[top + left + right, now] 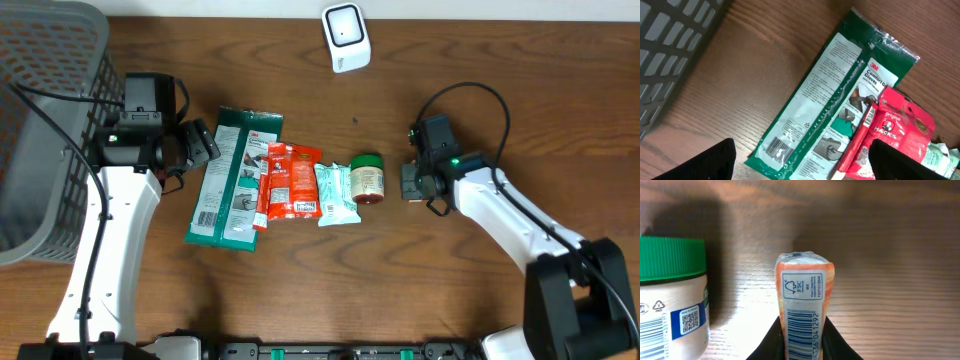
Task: Scan the item barcode
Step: 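Move the right gripper to the orange tissue pack and grasp it, then carry the tissue pack right and set it down on the table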
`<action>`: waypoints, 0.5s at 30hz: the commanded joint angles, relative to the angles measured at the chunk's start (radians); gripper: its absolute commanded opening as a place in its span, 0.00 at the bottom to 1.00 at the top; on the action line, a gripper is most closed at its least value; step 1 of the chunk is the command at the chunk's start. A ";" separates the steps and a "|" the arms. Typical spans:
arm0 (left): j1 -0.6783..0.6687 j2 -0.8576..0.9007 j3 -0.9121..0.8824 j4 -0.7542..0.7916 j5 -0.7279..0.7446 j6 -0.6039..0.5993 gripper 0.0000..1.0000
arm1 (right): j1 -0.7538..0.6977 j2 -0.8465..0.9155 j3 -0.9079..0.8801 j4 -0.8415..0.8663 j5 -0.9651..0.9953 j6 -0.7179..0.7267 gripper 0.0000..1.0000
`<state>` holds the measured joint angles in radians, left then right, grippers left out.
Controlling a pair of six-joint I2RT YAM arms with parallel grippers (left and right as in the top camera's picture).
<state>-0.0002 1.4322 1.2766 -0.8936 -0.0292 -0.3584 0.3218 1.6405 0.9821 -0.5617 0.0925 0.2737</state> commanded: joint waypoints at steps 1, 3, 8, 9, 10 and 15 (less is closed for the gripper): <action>0.003 -0.007 0.010 -0.003 -0.006 0.010 0.85 | 0.005 -0.045 0.027 -0.010 0.155 -0.010 0.15; 0.003 -0.007 0.010 -0.003 -0.006 0.010 0.85 | 0.005 -0.041 0.022 -0.011 0.222 -0.010 0.15; 0.003 -0.007 0.010 -0.003 -0.006 0.010 0.85 | 0.005 -0.013 0.008 -0.002 0.260 -0.010 0.14; 0.003 -0.007 0.010 -0.003 -0.006 0.010 0.85 | 0.005 -0.001 0.003 0.007 0.279 -0.010 0.14; 0.003 -0.007 0.010 -0.003 -0.006 0.010 0.85 | 0.005 0.014 0.001 0.014 0.299 -0.010 0.14; 0.003 -0.007 0.010 -0.003 -0.006 0.010 0.85 | 0.005 0.079 0.001 0.031 0.329 -0.010 0.17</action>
<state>-0.0002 1.4326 1.2766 -0.8932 -0.0292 -0.3584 0.3218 1.6802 0.9882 -0.5365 0.3637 0.2733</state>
